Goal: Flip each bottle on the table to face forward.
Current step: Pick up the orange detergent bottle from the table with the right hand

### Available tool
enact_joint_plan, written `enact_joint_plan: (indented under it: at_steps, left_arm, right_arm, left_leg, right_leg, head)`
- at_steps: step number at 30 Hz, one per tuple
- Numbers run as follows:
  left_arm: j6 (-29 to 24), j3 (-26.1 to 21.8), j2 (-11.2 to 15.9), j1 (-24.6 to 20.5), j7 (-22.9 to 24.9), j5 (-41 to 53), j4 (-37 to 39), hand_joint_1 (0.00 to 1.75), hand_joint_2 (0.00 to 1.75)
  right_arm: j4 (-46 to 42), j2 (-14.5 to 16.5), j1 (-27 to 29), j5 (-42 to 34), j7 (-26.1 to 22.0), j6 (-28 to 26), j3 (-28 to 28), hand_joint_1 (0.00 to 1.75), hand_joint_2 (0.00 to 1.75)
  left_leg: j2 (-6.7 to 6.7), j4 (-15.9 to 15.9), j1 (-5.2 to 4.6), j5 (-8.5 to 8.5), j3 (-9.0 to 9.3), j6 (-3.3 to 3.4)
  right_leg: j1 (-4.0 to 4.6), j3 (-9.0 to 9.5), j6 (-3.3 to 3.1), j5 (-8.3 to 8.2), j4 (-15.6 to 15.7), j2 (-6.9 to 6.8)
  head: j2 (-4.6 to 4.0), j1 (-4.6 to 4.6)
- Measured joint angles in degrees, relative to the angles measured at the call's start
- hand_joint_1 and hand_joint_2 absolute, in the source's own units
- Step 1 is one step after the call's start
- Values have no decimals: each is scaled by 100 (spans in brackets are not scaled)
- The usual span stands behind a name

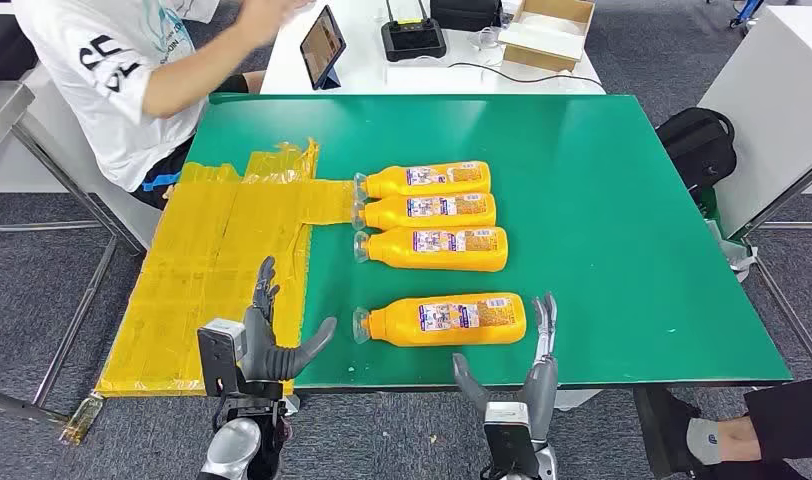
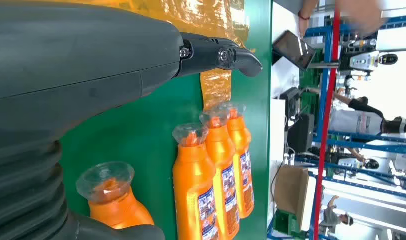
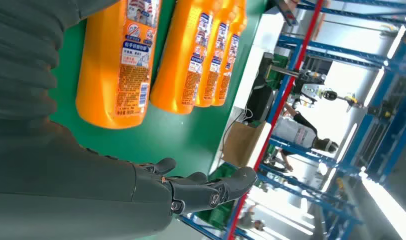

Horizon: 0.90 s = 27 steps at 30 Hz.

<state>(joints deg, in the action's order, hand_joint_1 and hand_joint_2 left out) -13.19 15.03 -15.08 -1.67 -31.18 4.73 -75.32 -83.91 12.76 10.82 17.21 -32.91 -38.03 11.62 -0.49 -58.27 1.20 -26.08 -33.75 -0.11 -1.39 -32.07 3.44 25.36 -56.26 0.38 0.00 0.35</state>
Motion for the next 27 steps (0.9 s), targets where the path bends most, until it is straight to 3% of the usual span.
enact_joint_plan:
  at_steps: [6, 27]
  left_arm:
    - [-61, -51, 0, 60, -4, 43, -28, 0, 175]
    - [60, -84, -48, -156, -56, 135, 129, 0, 175]
  right_arm:
    - [-288, 1, 126, 505, 288, -75, 10, 0, 175]
    - [-165, -91, -206, 456, 392, 398, 163, 0, 175]
  left_leg:
    - [0, 0, 0, 0, 0, 0]
    - [0, 0, 0, 0, 2, 0]
  right_leg:
    - [0, 1, 0, 0, 0, 0]
    - [0, 2, 0, 0, 0, 0]
  head:
    - [0, 0]
    - [0, 0]
